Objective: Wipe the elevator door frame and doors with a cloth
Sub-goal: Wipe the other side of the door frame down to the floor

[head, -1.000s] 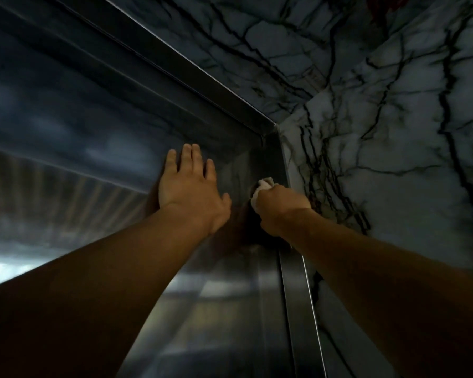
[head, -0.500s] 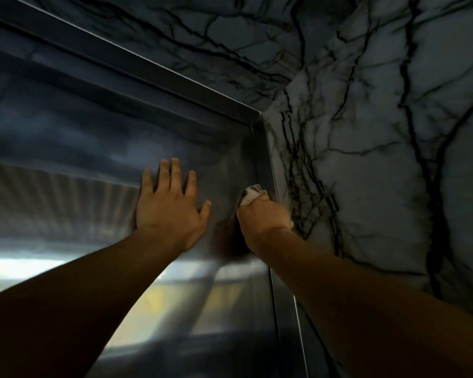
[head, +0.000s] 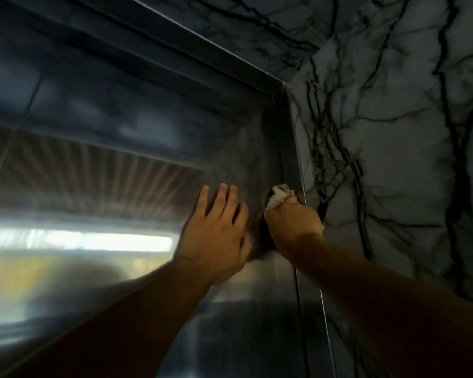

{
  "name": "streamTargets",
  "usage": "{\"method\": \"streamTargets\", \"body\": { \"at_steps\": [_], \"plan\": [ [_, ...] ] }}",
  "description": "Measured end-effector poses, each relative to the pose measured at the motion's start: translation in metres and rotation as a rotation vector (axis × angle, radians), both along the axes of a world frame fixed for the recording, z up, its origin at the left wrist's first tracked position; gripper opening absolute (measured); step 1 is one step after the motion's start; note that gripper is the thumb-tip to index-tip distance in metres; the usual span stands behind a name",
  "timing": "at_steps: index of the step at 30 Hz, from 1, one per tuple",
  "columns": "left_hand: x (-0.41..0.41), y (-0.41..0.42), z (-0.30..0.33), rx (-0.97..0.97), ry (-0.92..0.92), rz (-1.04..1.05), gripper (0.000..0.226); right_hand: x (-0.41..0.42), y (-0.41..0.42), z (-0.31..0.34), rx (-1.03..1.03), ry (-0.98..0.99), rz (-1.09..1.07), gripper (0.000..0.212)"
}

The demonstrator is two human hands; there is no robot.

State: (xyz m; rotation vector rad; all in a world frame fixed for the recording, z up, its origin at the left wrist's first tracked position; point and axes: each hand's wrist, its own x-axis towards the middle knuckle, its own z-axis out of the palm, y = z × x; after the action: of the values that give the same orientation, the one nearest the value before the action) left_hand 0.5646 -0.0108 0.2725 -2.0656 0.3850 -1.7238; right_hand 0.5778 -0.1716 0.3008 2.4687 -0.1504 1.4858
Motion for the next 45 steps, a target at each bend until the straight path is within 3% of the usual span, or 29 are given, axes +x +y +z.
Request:
{"method": "streamTargets", "body": {
  "at_steps": [16,28,36,45],
  "plan": [
    [-0.012,-0.017,-0.028,-0.133,0.052,0.034,0.077,-0.004,0.000,-0.072,0.076,0.057,0.053,0.058],
    [0.001,-0.019,-0.115,-0.138,-0.016,0.034,0.078,-0.001,-0.008,-0.143,0.027,-0.007,0.124,0.054],
    [0.004,-0.022,-0.180,-0.061,0.035,0.055,0.076,-0.005,-0.009,-0.190,0.041,-0.012,0.170,0.048],
    [0.002,-0.020,-0.214,-0.039,0.035,0.029,0.072,-0.004,-0.011,-0.232,0.061,-0.007,0.210,0.050]
  ]
}}
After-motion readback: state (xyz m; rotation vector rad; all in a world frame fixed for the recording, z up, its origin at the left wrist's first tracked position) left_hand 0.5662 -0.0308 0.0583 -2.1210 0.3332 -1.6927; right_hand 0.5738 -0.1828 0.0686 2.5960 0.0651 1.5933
